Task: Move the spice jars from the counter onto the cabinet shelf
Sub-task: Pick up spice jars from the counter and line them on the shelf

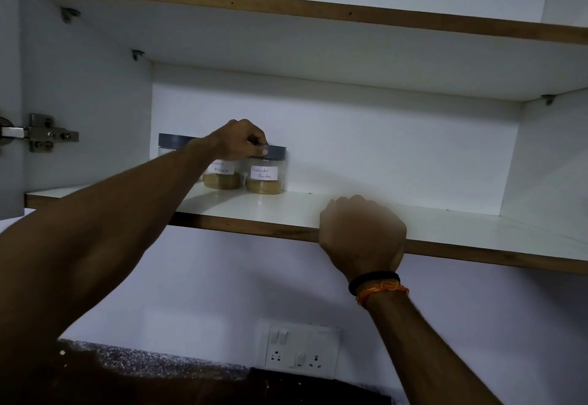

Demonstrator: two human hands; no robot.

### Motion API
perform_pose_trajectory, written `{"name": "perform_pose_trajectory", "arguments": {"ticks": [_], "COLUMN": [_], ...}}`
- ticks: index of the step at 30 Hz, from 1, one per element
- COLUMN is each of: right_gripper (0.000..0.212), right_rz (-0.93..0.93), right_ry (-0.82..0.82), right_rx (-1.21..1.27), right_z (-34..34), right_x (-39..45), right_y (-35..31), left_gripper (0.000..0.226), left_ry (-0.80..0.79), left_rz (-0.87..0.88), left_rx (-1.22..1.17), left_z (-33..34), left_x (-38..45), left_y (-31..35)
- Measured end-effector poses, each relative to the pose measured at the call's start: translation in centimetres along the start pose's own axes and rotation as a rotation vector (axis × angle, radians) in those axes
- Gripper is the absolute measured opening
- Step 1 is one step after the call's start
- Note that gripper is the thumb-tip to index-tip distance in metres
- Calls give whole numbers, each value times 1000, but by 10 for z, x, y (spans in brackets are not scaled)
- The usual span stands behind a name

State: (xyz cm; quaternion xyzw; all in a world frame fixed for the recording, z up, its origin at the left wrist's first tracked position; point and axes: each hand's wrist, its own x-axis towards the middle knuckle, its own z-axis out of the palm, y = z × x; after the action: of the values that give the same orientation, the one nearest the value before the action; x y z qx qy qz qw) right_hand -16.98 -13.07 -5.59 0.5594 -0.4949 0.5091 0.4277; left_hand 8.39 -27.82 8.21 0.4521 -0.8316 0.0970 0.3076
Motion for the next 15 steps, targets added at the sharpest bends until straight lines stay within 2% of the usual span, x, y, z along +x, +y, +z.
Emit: {"name": "perform_pose_trajectory", "arguments": {"ticks": [7, 12, 15], "right_gripper": [38, 38, 38], "right_rz": [5, 15, 29], "right_ry": [-34, -59, -115], "right_rx": [-41, -66, -75], "right_z": [-3, -5, -9], "right_x": [1, 2, 3], "right_y": [-1, -3, -6], "left_gripper": [47, 53, 57], "left_ry": [39, 42, 22], "left_rz": [-86, -109, -78], "left_rx": [16, -28, 27], "left_z": [3, 5, 7], "left_x": [-13, -38, -59], "left_y": [12, 21, 33]}}
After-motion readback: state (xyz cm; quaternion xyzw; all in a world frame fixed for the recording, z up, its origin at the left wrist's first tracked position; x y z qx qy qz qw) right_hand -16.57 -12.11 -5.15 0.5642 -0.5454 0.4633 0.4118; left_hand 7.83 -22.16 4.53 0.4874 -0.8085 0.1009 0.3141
